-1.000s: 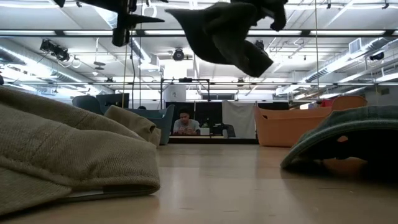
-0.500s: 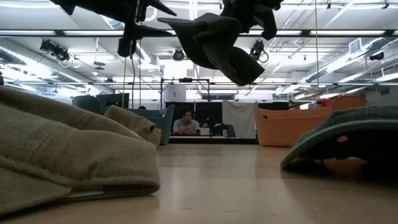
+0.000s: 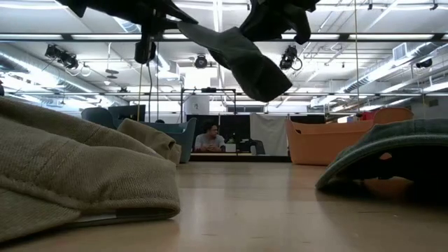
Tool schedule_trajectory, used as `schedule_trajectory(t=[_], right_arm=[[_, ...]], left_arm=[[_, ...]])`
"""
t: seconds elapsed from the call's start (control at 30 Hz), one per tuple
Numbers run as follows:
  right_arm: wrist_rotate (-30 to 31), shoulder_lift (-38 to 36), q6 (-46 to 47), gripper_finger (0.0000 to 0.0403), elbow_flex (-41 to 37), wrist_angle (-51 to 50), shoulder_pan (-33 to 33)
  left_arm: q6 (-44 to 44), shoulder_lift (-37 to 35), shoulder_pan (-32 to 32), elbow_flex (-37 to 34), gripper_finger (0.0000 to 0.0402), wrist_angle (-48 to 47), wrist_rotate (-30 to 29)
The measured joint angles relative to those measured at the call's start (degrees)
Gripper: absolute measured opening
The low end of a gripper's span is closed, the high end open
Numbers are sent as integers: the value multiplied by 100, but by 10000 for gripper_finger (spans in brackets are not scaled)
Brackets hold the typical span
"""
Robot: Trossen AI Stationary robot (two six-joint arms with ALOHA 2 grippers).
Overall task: Pick & Place hat
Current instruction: Put the top blue cap into the blue bin
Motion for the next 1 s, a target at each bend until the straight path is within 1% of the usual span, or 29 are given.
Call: schedule_trajectory(t=[0.13,0.2,0.3,0.4,0.47,0.57,0.7,0.77,0.9,1.0], right_arm=[[344,-17,679,79,-2,-64,29],[602,-61,1016,90,-2,-230,68],[1170,-163,1395,105,-2,-605,202],[1804,-290,1655,117,-2,-863,371],[2115,-377,1830,123,-2,-1004,470],[2202,-498,2096,128,-2,-1193,559],[2201,-583,2395,130,-2,-1245,611],[2204,-586,2441,130,-2,-1244,610],[2204,-586,2439,130,-2,-1246,610],[2204,-581,2480,130,-2,-1243,608]], left_arm=[[-2,-5,0,0,11,-28,-206],[-31,-42,0,-3,11,-90,-548],[-34,-193,54,-9,11,-85,-1122],[-35,-472,191,-9,11,-222,-1529],[-14,-727,277,-9,11,-321,-1802],[208,-1128,368,-7,11,-430,-2276],[382,-1644,404,2,11,-1143,-3126],[180,-1821,404,2,11,-1730,-3537],[-401,-1953,404,0,11,-2824,-3981],[-869,-1963,404,-2,11,-3586,-4469]])
